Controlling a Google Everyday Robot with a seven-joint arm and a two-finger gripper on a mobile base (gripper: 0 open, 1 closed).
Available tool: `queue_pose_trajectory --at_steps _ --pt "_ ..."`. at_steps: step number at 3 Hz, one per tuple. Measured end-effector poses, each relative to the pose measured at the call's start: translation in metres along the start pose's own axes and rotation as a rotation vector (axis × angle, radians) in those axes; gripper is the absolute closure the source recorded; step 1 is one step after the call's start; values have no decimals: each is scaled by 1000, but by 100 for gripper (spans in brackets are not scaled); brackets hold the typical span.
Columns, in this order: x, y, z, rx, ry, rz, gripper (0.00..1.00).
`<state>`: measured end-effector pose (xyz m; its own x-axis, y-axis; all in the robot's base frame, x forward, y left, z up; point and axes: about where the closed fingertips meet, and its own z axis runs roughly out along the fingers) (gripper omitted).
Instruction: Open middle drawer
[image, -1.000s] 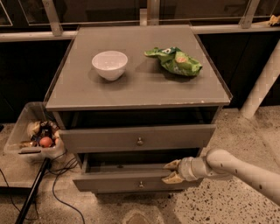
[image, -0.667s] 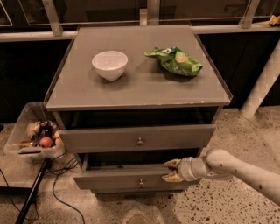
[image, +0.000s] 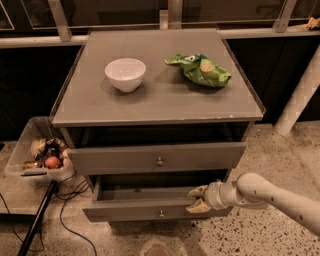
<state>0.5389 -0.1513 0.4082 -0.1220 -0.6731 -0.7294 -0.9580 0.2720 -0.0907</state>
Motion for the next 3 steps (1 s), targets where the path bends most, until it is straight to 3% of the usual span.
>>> queue_pose_trajectory --at_steps 3 --pt "10 27 -5 11 3 11 100"
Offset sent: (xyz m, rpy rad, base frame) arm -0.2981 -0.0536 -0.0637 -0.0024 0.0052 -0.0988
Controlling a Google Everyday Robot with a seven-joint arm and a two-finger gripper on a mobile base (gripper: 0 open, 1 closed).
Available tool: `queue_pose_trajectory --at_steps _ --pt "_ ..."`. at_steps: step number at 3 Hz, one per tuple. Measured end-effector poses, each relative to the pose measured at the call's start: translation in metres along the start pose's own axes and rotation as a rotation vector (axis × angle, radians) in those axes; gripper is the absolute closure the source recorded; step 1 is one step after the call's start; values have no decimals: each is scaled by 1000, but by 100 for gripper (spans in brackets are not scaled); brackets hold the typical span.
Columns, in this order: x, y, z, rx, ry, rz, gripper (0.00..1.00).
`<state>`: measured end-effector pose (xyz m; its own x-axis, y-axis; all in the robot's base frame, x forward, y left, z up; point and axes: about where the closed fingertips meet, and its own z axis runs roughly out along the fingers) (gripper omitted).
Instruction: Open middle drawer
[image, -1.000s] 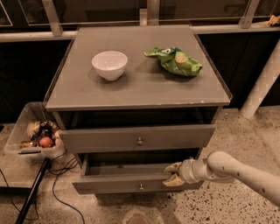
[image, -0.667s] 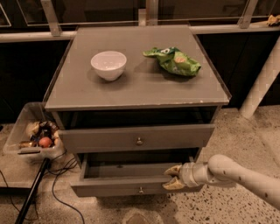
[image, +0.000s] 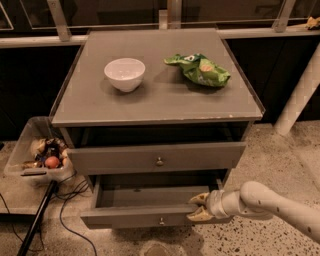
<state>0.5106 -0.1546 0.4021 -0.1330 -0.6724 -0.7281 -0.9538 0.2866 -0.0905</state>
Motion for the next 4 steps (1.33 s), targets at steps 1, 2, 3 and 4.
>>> queue_pose_trajectory --at_steps 1,2,3,4 --pt "0 0 0 0 0 0 82" --pt "0 0 0 0 0 0 59" --pt "0 0 0 0 0 0 60" --pt "0 0 0 0 0 0 83"
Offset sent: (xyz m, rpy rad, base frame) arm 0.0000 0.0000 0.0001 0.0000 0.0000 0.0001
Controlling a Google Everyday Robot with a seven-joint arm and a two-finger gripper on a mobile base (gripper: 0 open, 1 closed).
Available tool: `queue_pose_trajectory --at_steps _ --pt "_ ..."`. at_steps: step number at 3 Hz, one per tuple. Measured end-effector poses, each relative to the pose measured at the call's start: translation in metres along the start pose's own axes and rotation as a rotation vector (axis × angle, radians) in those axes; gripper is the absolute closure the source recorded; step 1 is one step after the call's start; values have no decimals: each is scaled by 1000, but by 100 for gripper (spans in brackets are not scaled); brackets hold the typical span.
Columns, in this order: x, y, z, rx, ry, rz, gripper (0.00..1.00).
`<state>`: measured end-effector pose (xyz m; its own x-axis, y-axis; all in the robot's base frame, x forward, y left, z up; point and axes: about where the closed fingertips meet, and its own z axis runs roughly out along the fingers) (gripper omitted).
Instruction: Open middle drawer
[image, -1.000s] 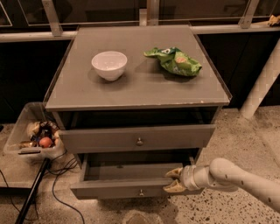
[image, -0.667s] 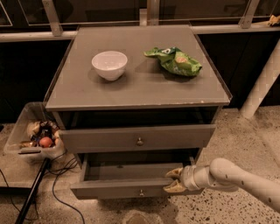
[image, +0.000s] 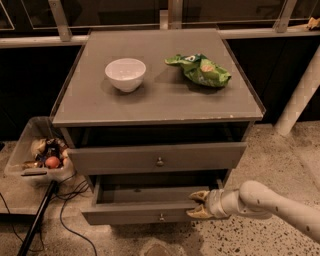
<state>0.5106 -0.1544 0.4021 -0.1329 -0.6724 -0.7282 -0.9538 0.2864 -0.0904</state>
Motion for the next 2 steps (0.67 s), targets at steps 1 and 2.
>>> queue_pose_trajectory --at_steps 1,2 --pt "0 0 0 0 0 0 100" --pt "-1 1 -2 1 0 0 100"
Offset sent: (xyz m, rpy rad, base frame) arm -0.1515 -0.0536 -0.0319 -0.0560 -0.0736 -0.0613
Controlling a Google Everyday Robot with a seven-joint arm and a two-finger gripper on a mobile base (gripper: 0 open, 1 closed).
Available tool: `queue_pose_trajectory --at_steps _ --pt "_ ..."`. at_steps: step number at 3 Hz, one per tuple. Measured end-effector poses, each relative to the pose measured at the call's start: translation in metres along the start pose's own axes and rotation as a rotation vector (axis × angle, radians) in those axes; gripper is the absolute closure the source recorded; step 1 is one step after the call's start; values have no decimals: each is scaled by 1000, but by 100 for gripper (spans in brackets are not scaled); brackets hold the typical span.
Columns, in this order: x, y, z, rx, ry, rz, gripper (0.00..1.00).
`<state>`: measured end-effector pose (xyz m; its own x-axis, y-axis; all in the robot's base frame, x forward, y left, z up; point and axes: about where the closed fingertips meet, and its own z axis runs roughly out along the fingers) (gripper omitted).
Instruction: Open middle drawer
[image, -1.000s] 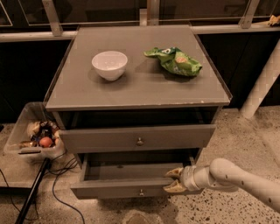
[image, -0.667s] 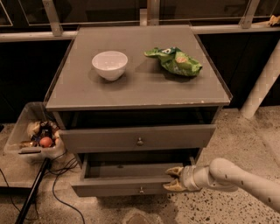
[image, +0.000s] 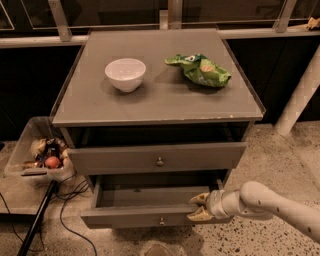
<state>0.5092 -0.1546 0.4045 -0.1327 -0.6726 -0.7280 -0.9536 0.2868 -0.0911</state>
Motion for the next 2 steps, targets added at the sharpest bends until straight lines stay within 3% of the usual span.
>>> queue_pose_trajectory --at_steps 2 --pt "-13 25 -5 74 -24 -105 100"
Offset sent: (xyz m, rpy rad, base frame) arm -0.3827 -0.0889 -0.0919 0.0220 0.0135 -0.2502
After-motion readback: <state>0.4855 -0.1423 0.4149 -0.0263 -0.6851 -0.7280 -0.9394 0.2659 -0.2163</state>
